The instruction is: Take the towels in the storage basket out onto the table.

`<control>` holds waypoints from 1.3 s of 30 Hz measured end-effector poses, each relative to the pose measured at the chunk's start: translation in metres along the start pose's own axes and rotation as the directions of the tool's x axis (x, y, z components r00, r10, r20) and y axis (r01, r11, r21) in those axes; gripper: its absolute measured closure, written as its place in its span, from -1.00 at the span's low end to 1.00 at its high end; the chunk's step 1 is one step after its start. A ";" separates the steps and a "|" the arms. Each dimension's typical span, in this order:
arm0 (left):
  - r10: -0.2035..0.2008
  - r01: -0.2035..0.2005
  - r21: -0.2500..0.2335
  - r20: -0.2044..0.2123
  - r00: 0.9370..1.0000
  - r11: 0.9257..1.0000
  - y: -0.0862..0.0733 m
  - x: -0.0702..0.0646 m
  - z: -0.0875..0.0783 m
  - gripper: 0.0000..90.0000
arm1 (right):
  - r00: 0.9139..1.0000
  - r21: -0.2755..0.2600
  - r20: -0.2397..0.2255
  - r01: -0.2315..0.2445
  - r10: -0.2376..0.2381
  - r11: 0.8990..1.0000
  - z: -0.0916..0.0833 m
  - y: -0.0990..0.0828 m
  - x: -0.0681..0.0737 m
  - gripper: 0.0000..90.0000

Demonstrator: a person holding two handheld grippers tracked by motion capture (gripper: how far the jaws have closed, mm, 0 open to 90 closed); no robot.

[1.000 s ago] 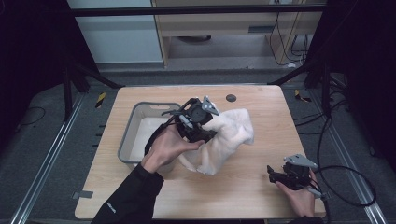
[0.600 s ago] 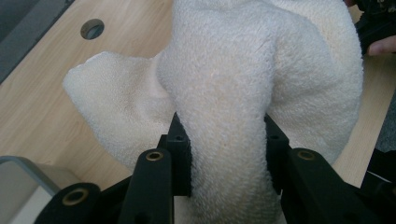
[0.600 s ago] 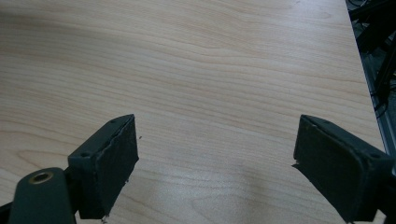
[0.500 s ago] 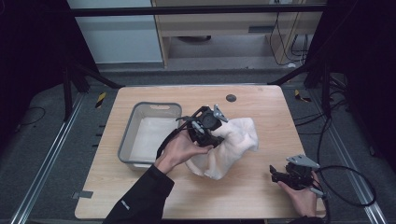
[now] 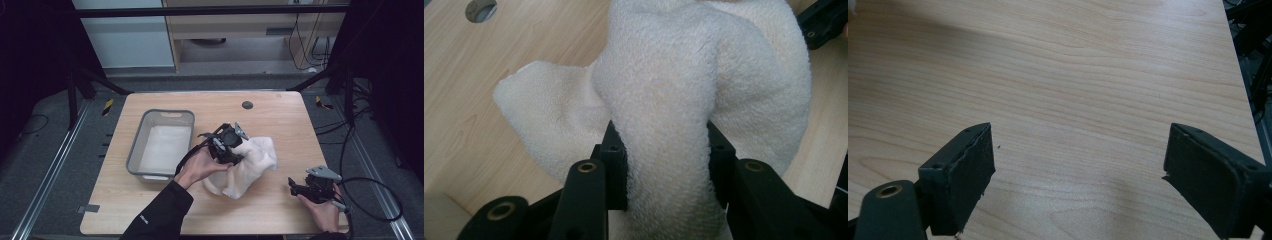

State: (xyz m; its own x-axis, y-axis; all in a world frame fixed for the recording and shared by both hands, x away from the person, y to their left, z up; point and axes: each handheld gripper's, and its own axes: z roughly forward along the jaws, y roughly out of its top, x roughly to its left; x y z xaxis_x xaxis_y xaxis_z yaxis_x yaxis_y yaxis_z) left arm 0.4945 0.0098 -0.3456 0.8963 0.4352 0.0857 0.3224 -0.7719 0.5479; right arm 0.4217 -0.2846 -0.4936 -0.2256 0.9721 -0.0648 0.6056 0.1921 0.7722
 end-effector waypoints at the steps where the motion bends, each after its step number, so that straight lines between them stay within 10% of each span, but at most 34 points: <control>1: -0.003 0.003 -0.002 0.001 1.000 1.000 -0.001 0.000 0.002 0.40 | 1.000 0.000 0.000 0.001 -0.001 1.000 0.000 0.000 0.000 -0.72; 39: -0.027 0.027 0.000 0.019 0.999 1.000 -0.032 -0.004 0.061 -0.09 | 1.000 0.006 -0.002 0.026 -0.026 1.000 0.003 0.000 0.001 -0.72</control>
State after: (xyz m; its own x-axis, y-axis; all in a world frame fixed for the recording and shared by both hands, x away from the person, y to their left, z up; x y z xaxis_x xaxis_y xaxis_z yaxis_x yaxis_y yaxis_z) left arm 0.4994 0.0048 -0.4145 0.8929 0.4470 0.0549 0.3466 -0.7600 0.5498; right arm 0.4237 -0.2838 -0.4957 -0.2428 0.9664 -0.0842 0.6044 0.2186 0.7661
